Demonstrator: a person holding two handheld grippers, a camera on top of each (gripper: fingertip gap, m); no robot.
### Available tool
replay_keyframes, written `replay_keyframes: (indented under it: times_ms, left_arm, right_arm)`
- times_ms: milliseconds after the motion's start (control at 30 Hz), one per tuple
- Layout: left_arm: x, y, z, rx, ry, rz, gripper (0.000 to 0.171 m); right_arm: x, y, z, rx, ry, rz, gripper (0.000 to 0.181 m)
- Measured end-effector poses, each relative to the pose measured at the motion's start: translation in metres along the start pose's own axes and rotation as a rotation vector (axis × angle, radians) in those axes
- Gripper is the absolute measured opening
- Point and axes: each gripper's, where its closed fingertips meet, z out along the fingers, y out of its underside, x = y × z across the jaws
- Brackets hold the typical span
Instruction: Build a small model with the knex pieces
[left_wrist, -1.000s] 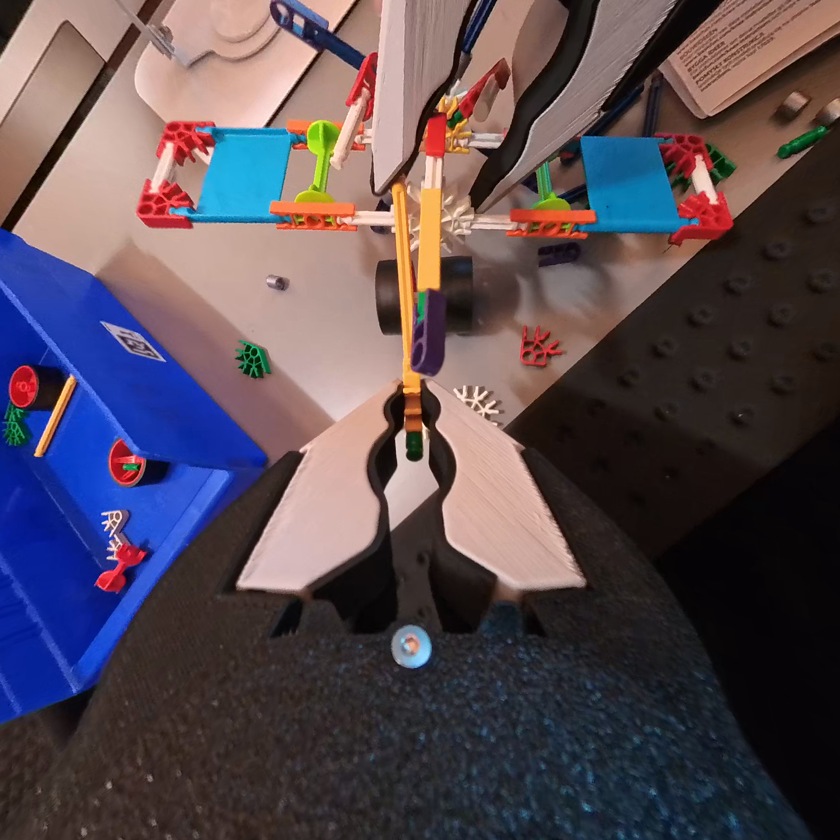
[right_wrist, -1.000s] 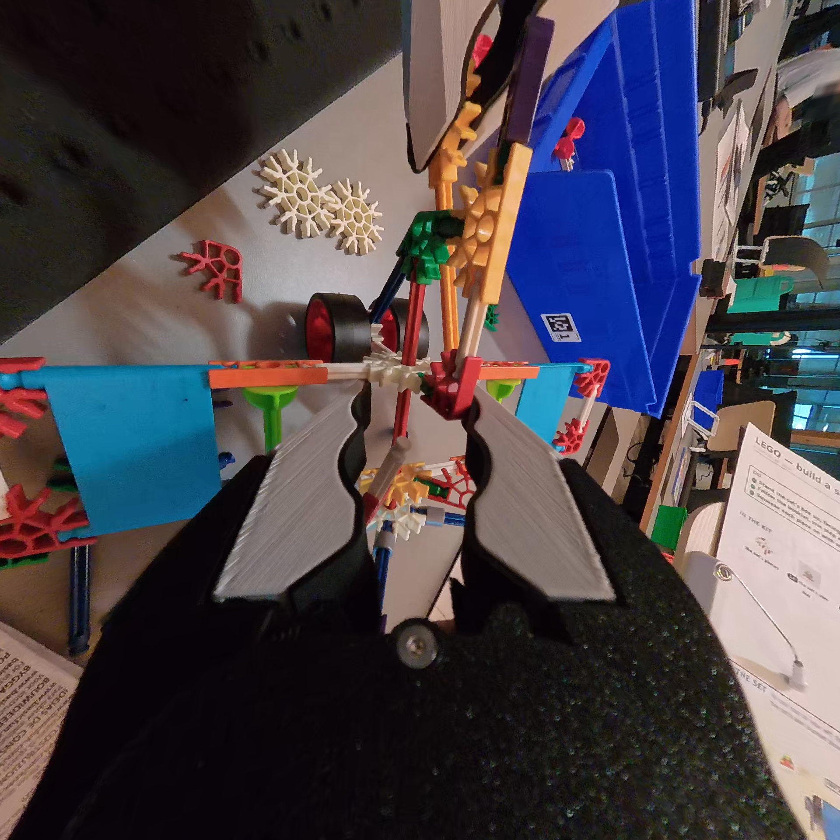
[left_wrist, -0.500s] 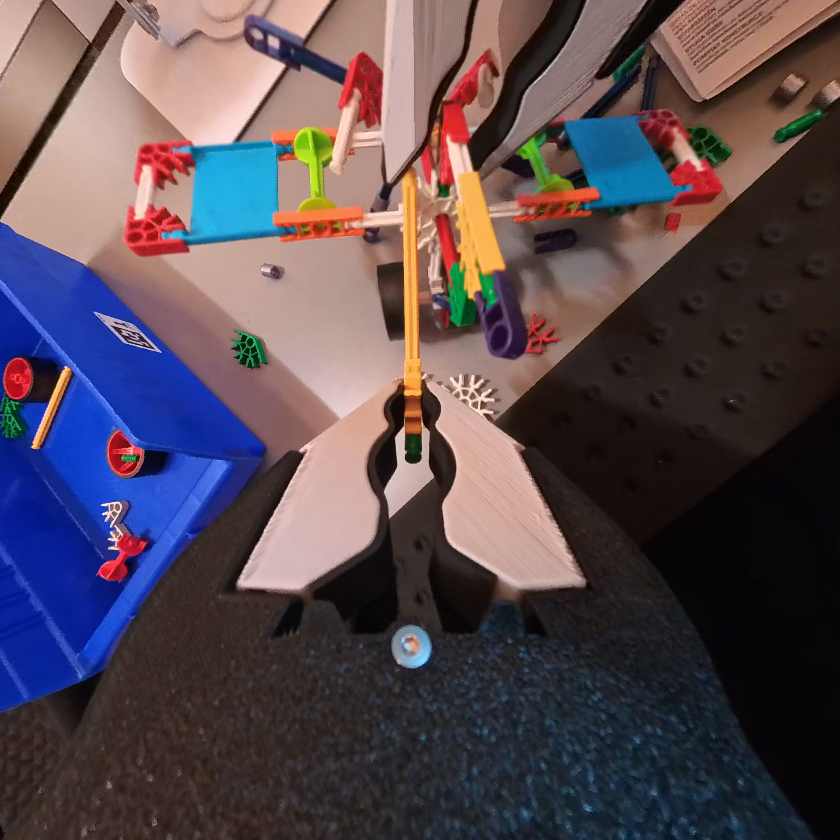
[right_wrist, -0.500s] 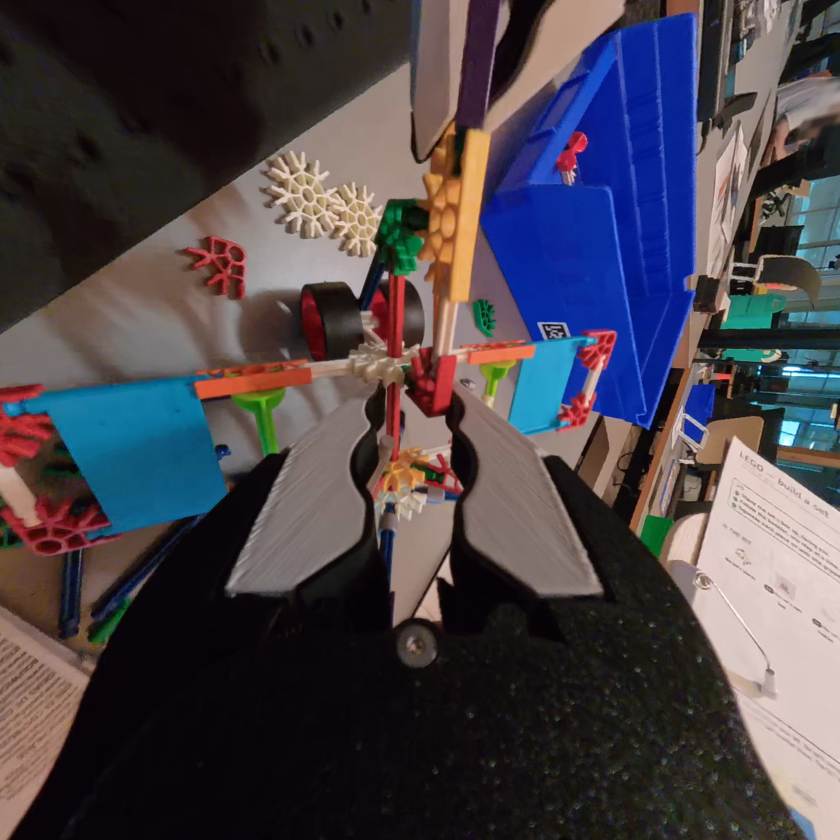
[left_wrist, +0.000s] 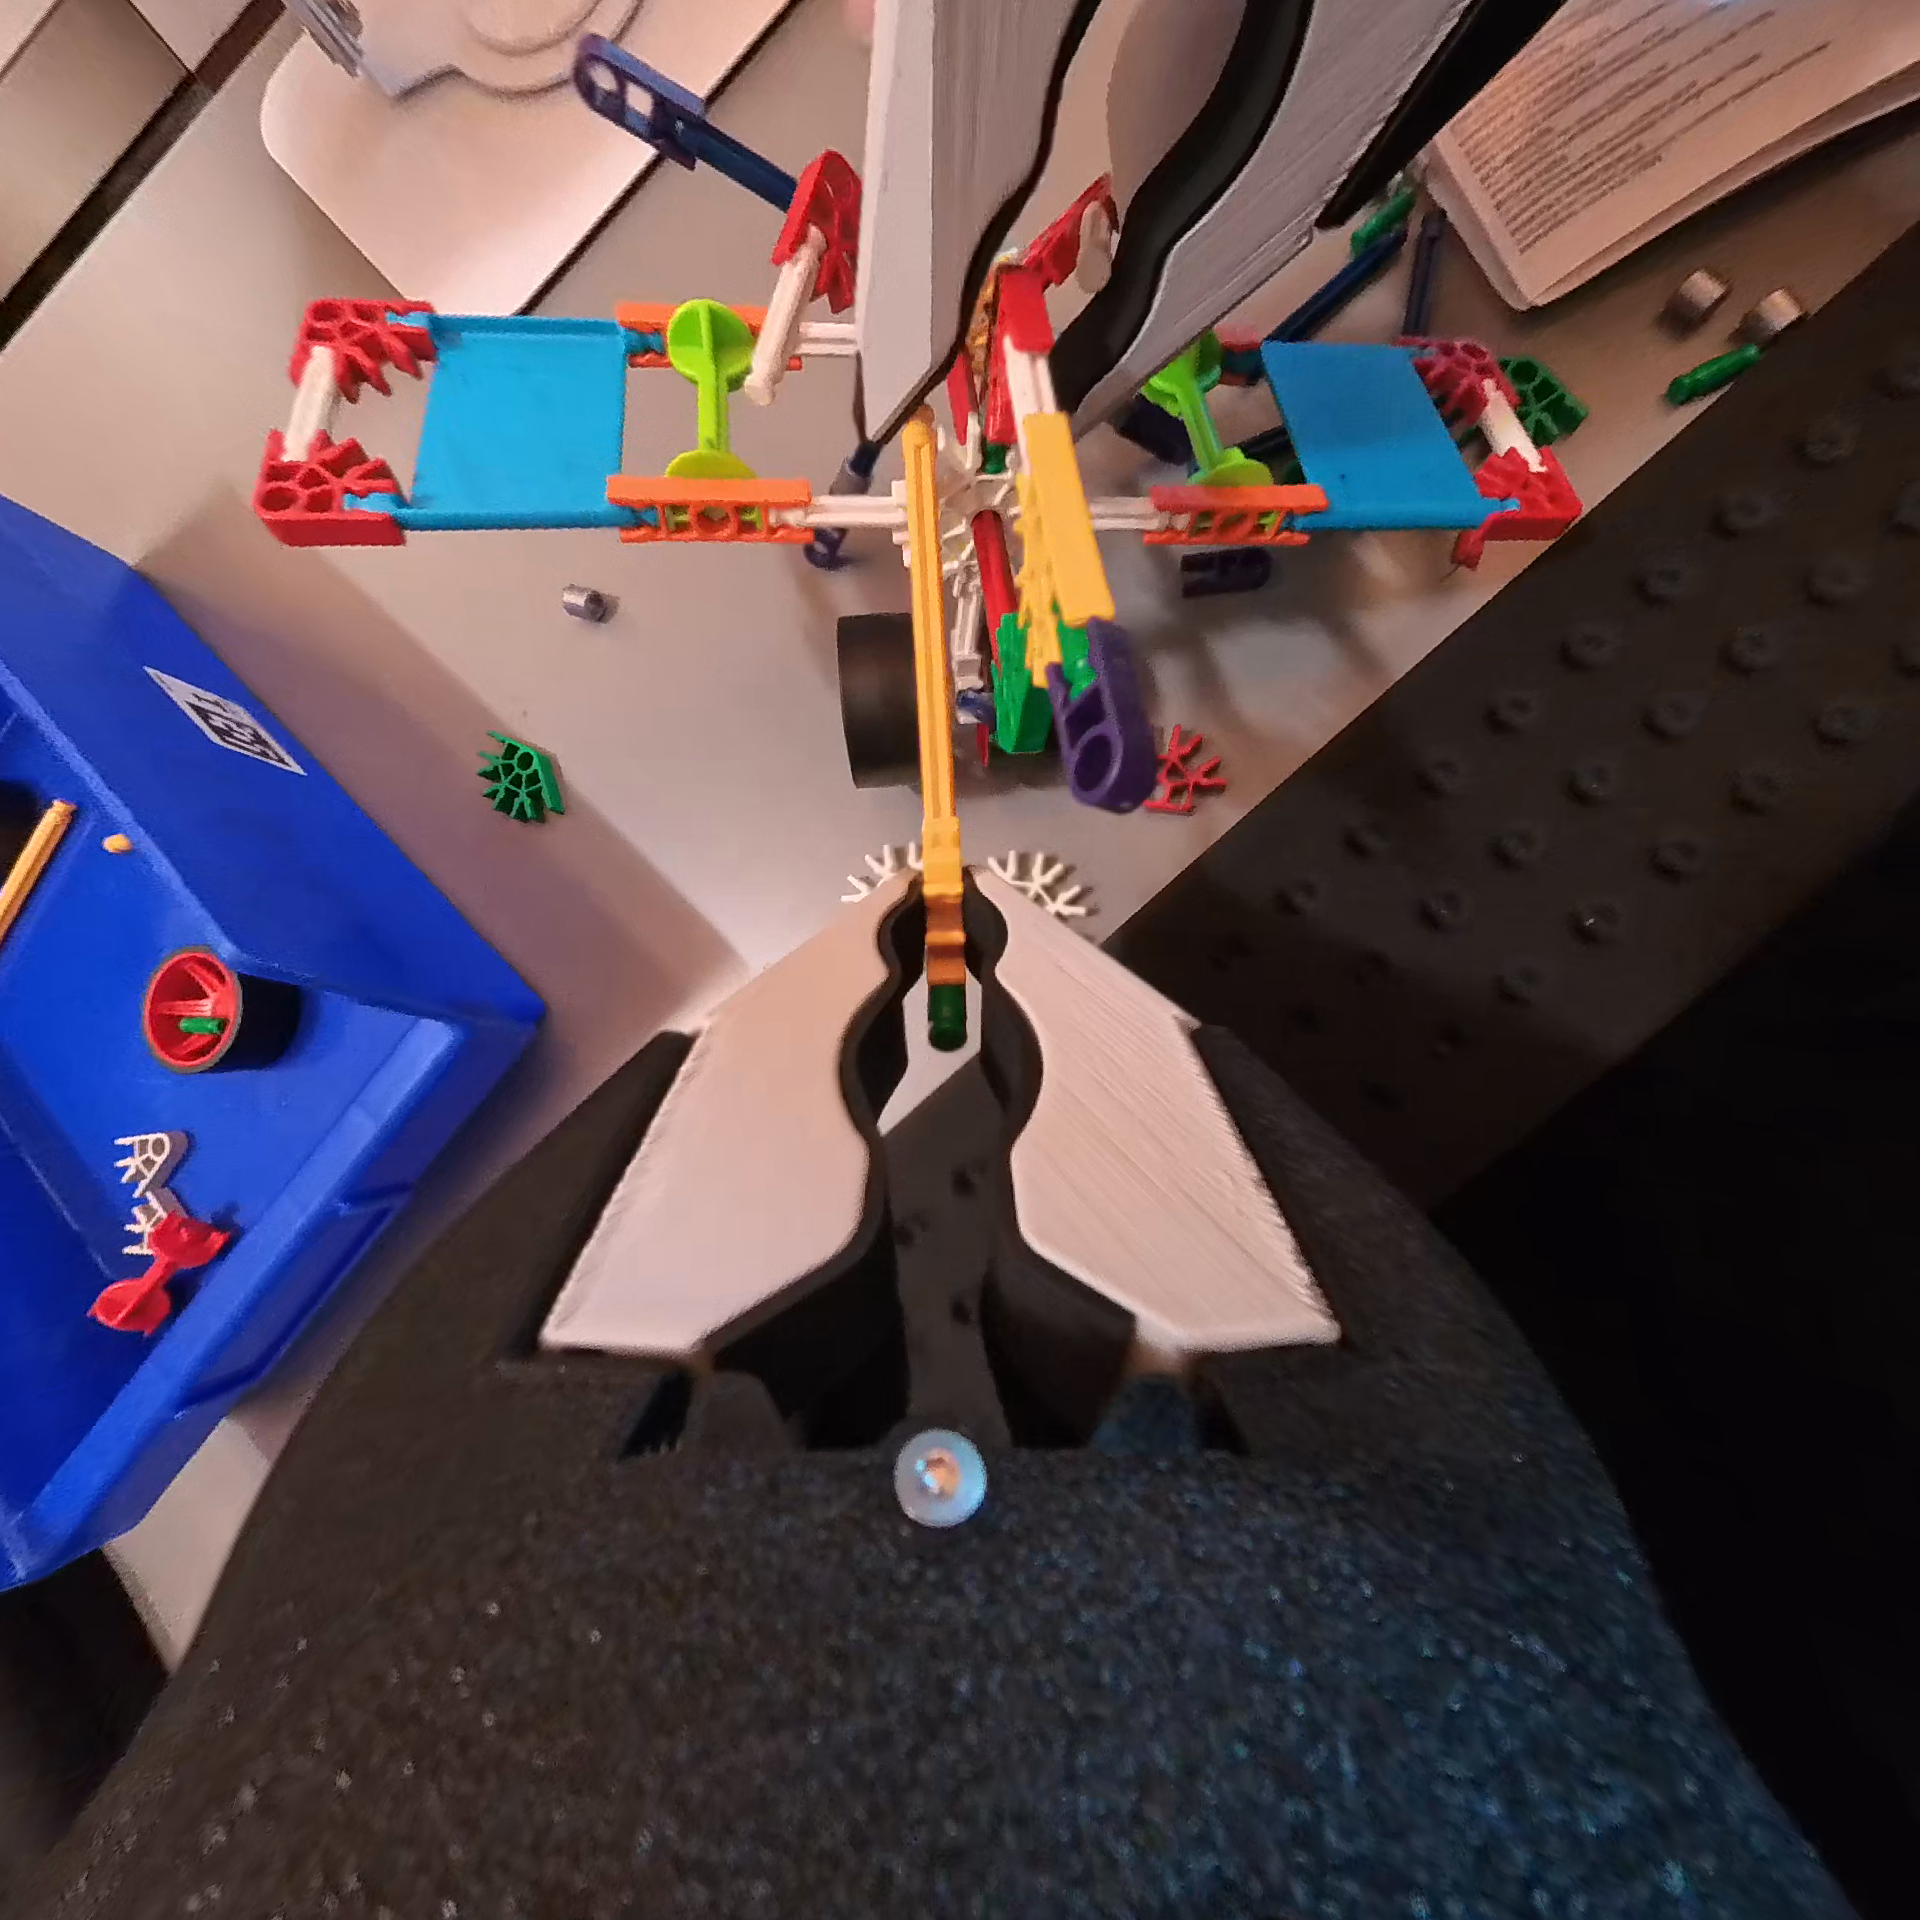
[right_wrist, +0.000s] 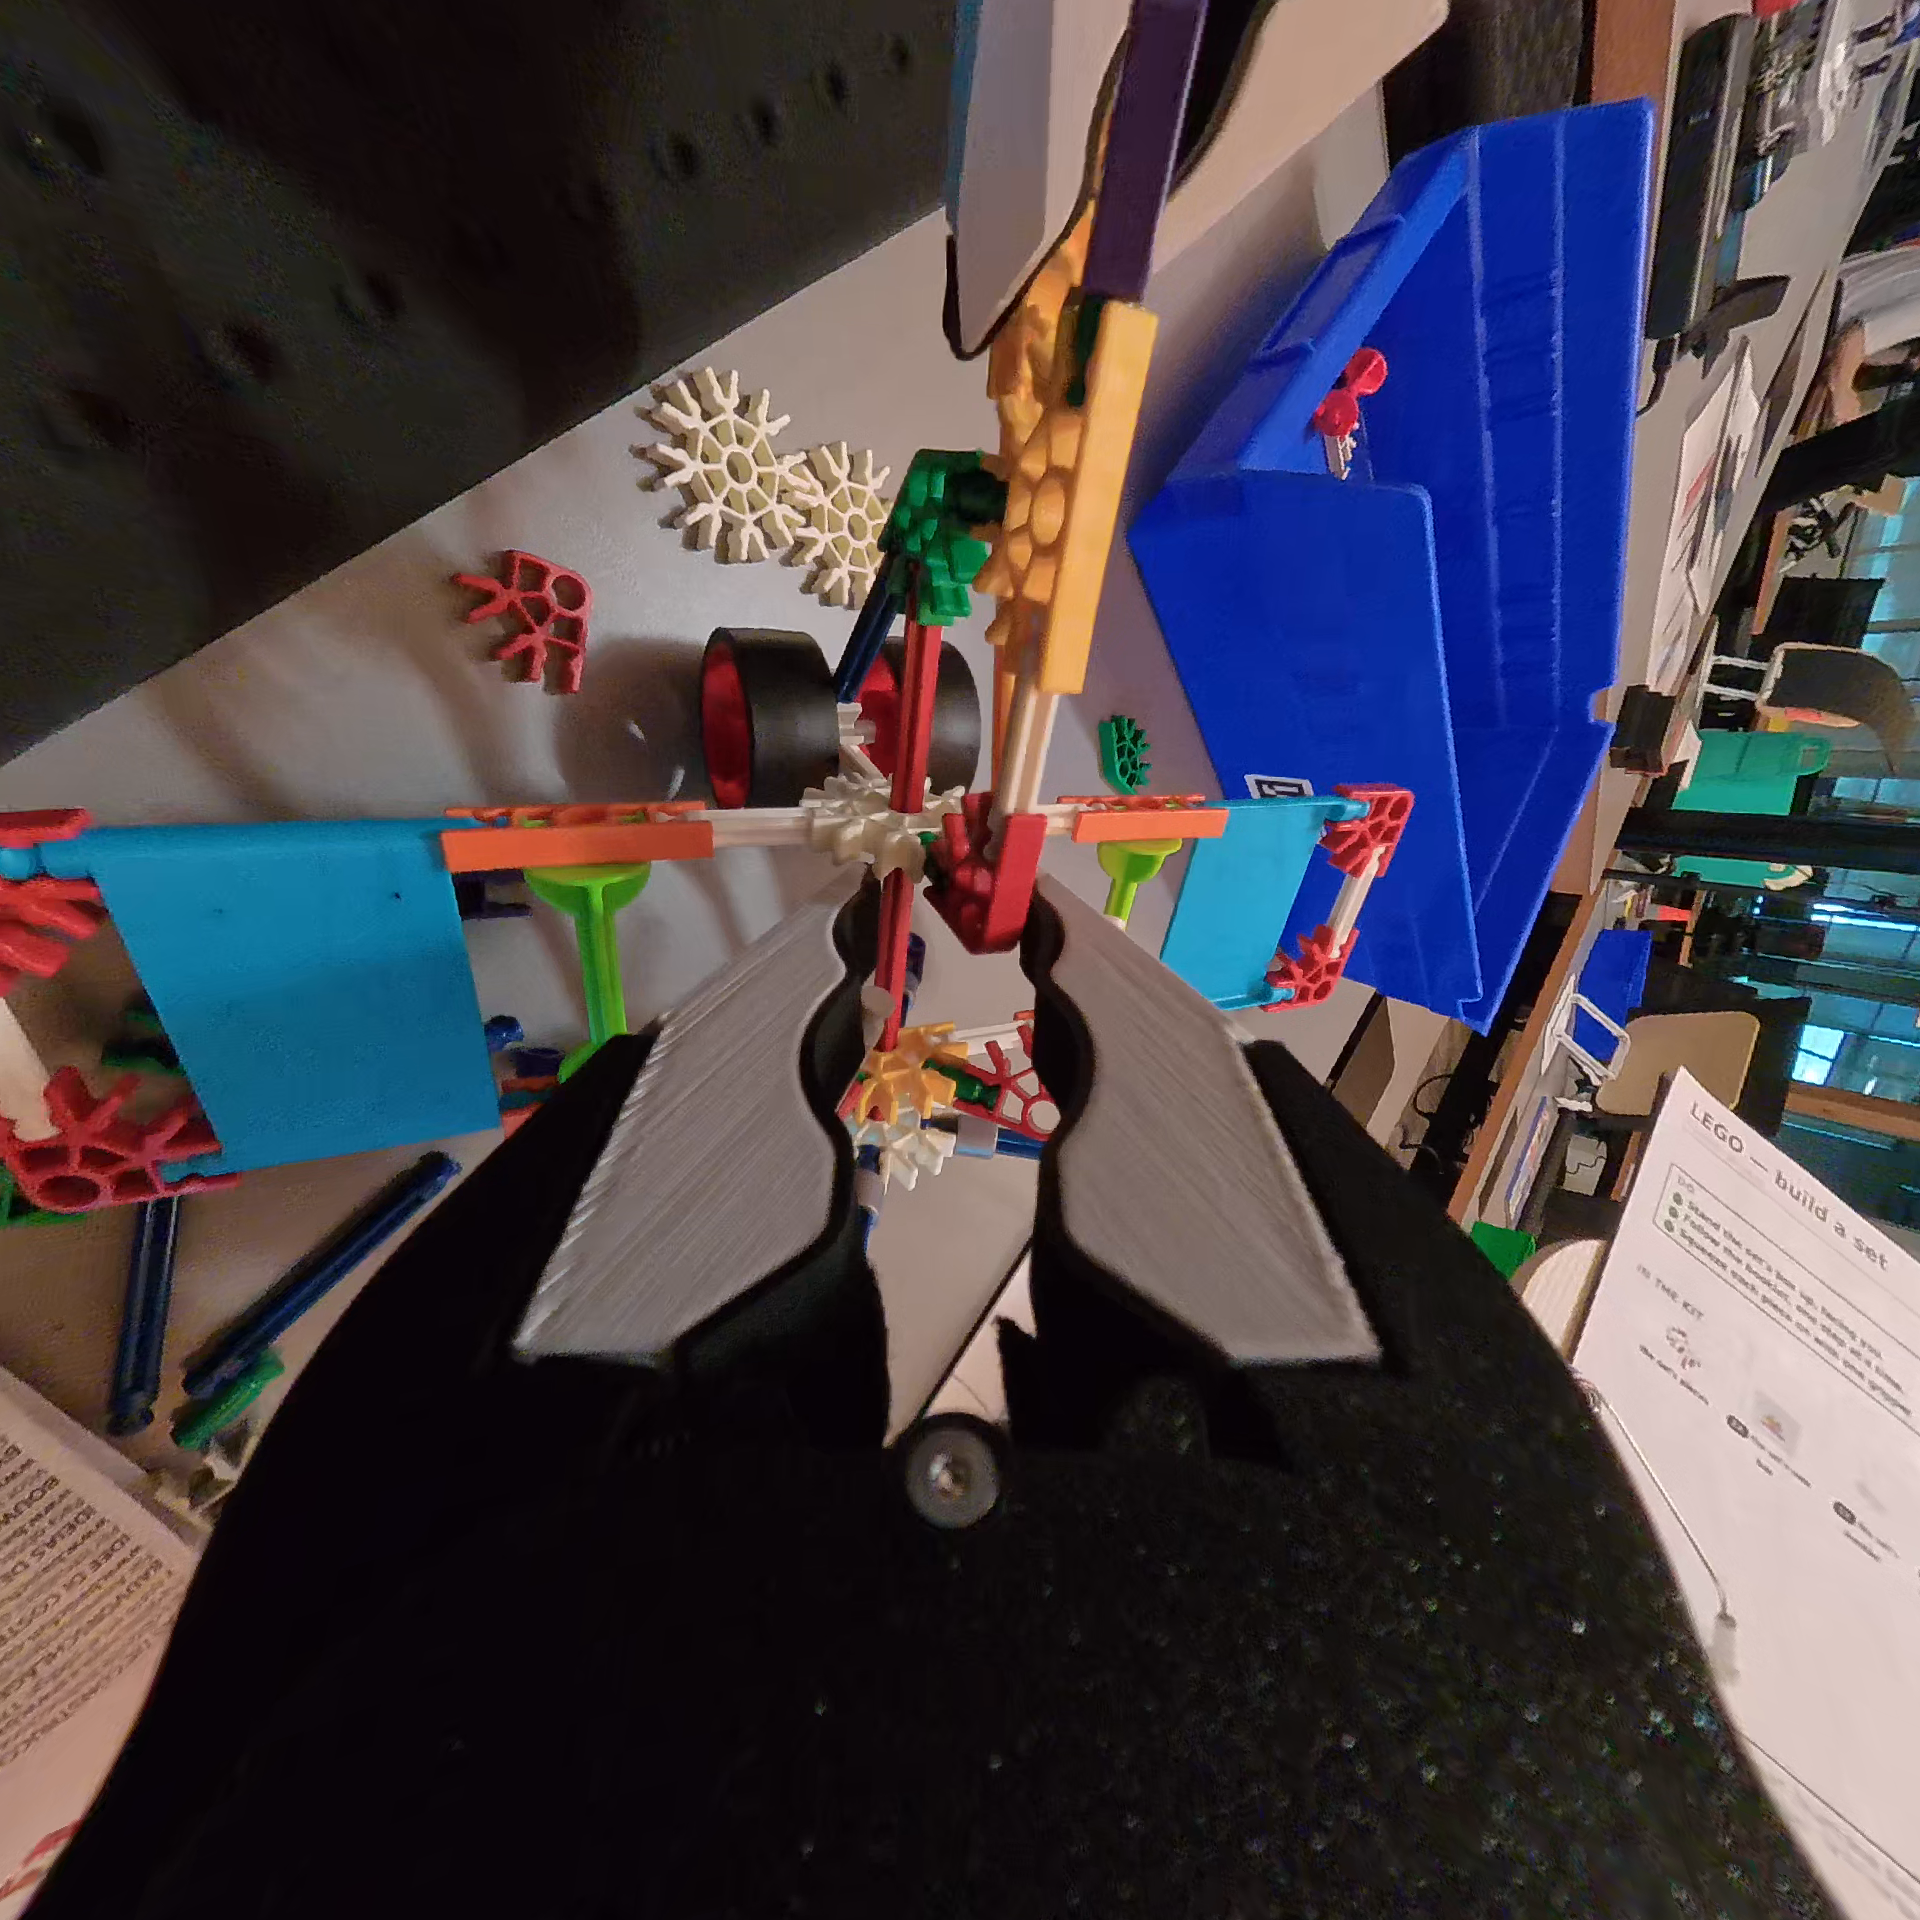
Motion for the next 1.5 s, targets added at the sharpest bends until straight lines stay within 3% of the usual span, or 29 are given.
replay_keyframes:
  times_ms: [667, 1000, 1300, 1500]
  left_arm:
    - [0.01, 0.007, 0.004, 0.051, 0.075, -0.077, 0.005]
    - [0.01, 0.005, 0.001, 0.079, 0.119, -0.113, 0.005]
    - [0.008, 0.007, 0.0, 0.078, 0.132, -0.118, 0.005]
    - [0.011, 0.006, 0.0, 0.087, 0.161, -0.144, 0.005]
  right_arm:
    - [-0.005, -0.004, 0.001, -0.025, -0.087, -0.025, 0.02]
    - [-0.006, -0.004, 0.002, 0.002, -0.197, 0.057, 0.018]
    - [0.007, -0.006, -0.003, 0.075, -0.091, 0.142, 0.028]
    - [0.002, -0.01, -0.005, 0.107, -0.07, 0.091, 0.015]
